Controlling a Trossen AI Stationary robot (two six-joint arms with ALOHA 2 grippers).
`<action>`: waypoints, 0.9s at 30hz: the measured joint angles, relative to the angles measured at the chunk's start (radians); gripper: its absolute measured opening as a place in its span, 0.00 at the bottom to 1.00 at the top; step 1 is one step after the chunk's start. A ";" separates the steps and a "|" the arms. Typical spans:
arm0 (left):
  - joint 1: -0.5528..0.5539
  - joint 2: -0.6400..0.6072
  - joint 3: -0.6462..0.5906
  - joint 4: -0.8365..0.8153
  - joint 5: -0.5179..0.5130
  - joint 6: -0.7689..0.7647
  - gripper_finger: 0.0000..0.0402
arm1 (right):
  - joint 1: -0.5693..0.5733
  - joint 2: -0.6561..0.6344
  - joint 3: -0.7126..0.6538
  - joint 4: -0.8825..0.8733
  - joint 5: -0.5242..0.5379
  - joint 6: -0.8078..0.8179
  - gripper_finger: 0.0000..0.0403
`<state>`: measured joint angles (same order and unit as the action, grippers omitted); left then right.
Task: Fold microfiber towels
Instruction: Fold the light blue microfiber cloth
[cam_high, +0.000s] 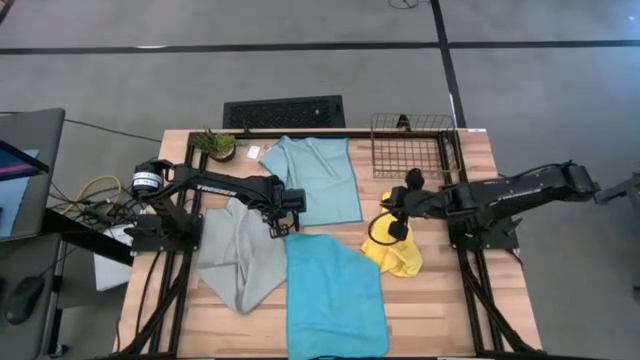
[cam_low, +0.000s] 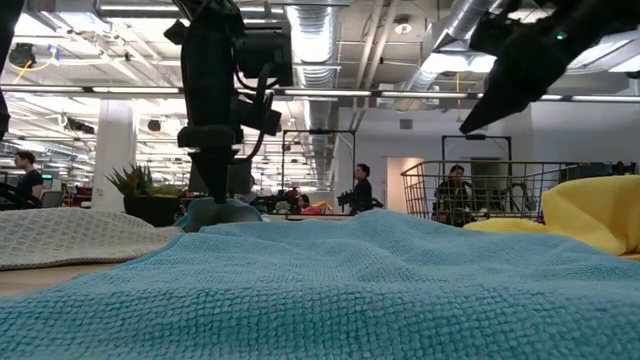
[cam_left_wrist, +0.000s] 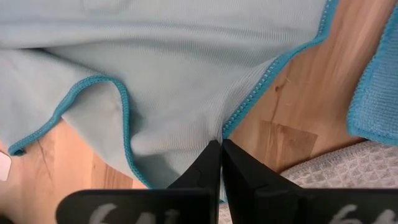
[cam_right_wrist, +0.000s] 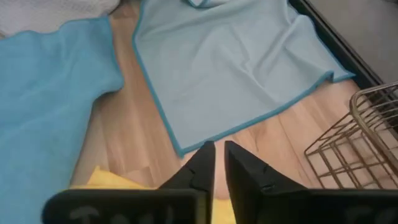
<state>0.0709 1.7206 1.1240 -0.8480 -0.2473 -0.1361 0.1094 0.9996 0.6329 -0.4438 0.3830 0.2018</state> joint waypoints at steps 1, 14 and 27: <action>-0.004 0.000 0.000 0.000 0.000 0.000 0.00 | -0.007 0.014 0.010 0.002 -0.001 -0.001 0.19; -0.026 0.000 0.000 0.000 0.000 -0.006 0.00 | -0.020 0.243 0.030 0.096 -0.129 -0.280 0.37; -0.026 0.000 0.000 0.000 0.001 -0.006 0.00 | -0.029 0.521 0.031 0.214 -0.124 -0.353 0.34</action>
<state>0.0444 1.7203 1.1240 -0.8478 -0.2467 -0.1425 0.0808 1.5204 0.6636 -0.2302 0.2585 -0.1509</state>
